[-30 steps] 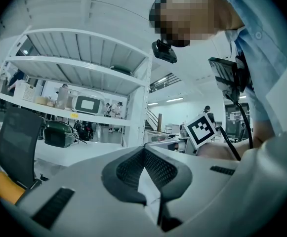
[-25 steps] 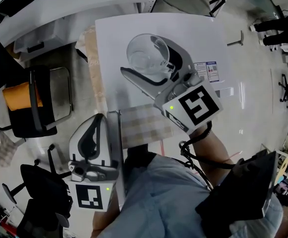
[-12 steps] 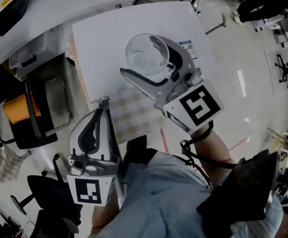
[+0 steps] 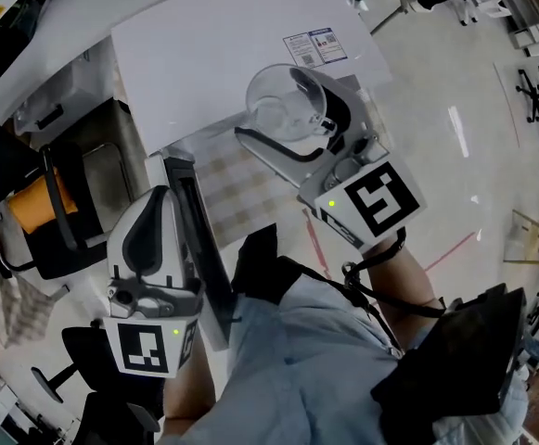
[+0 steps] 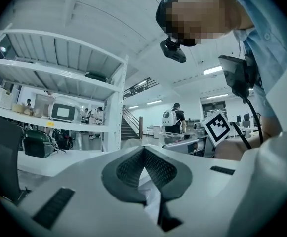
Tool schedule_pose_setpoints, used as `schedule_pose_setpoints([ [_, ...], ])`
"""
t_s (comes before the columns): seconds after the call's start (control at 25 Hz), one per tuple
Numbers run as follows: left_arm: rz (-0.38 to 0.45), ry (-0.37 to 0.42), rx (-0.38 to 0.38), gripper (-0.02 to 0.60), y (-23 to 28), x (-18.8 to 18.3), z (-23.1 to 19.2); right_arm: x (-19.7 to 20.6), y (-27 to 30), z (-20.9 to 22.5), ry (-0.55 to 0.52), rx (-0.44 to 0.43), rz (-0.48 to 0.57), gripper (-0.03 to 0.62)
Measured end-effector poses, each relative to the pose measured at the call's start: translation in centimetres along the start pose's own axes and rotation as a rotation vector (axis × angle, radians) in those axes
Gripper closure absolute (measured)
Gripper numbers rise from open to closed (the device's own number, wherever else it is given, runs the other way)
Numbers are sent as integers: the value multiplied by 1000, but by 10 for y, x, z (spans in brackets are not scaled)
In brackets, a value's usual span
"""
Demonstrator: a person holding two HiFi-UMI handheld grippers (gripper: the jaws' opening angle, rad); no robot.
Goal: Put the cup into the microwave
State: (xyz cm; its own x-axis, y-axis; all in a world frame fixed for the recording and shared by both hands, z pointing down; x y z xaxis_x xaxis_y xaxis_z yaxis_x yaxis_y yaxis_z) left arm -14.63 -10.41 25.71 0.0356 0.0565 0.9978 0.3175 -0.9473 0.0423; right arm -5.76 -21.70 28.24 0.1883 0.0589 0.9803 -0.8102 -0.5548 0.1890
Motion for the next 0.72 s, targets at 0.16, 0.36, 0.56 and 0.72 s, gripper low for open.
schedule_pose_setpoints([
  [0.16,-17,20,0,577,-9,7,5,18,-16,-6,19,5,-10,217],
  [0.36,-12,22,-12,577,-20,11,3,43,-27,-10,45,10,-22,217],
  [0.56,-19,29,-37,577,-32,22,-3,76,-27,-14,57,8,-41,217],
  [0.72,1,-3,-35,577,-38,26,-7,103,-21,-18,75,0,-70,217],
])
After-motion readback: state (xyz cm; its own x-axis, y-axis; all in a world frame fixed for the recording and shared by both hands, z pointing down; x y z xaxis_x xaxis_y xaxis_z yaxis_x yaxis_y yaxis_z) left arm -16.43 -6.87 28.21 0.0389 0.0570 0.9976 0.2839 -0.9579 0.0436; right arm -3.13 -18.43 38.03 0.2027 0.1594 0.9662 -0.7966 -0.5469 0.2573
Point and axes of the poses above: the fingertips, and each gripper's own axes: y forward along the fingers, z to its right, x out of its underside, the point moved 1 cm from there along -y, backward along the fingers, and after that the axes turned 11 degrees about x, right-handed, at the moved point
